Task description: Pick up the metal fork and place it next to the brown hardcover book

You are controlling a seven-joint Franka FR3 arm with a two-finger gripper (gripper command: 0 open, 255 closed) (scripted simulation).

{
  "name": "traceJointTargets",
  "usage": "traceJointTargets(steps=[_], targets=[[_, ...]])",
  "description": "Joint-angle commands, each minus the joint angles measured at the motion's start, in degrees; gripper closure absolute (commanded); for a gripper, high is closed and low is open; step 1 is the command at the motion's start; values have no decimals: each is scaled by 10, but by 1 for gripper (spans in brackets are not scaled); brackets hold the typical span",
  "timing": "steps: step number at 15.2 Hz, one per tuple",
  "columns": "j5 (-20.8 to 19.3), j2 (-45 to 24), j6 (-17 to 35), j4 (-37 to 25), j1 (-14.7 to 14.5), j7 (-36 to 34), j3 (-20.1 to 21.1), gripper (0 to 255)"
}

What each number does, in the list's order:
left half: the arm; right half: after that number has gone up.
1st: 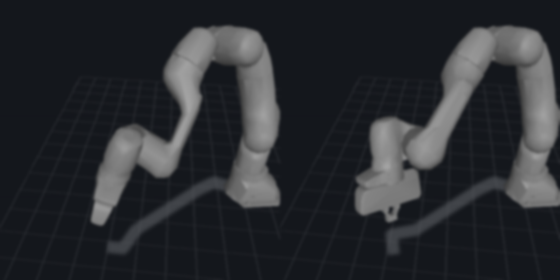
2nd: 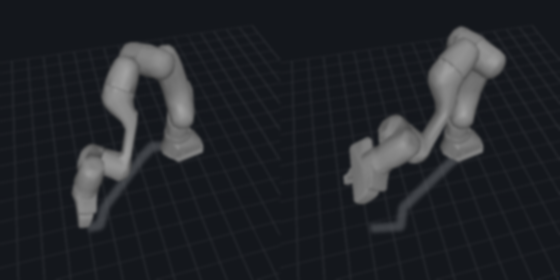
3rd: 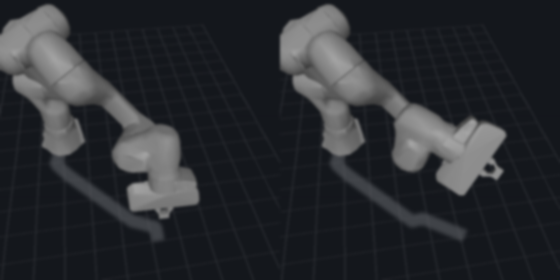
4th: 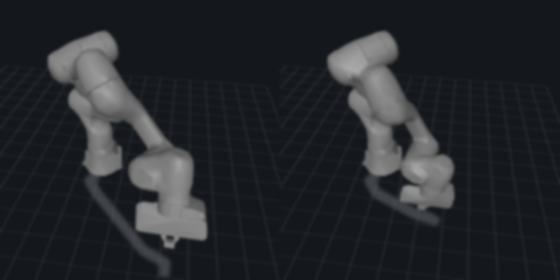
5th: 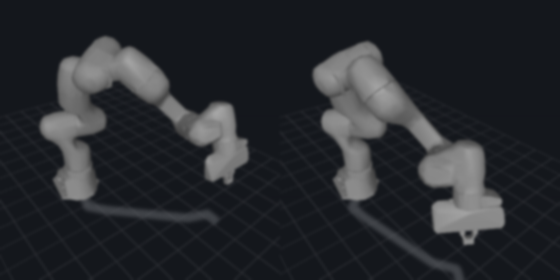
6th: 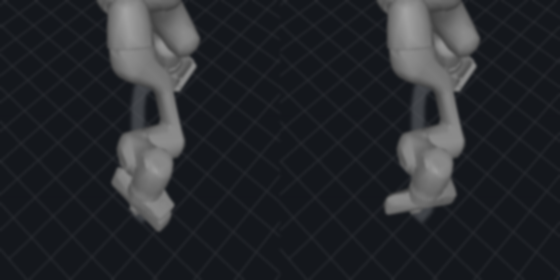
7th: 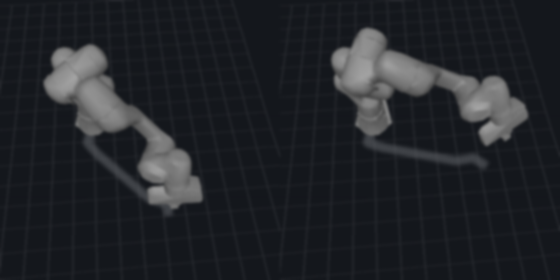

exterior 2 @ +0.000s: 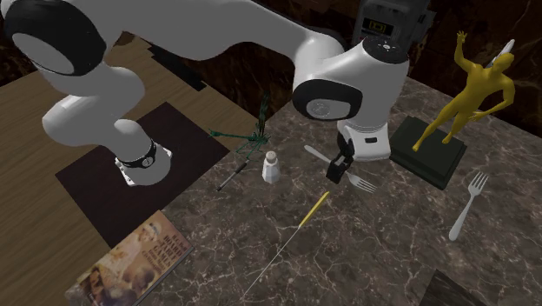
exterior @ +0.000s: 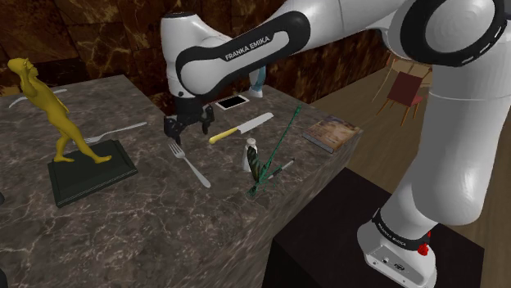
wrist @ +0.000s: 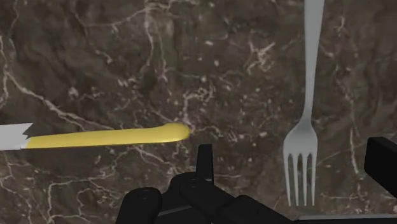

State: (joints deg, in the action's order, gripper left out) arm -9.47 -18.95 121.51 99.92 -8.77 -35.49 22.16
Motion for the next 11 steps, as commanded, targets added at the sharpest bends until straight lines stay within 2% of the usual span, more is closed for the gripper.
traceJointTargets(steps=[1,3,11], targets=[[-18,-44,-4,-42,-18,-22,-2,0],[-33,-93,-15,-96,-38,-37,-8,0],[-46,-123,28,-82,-43,-45,-16,0]])
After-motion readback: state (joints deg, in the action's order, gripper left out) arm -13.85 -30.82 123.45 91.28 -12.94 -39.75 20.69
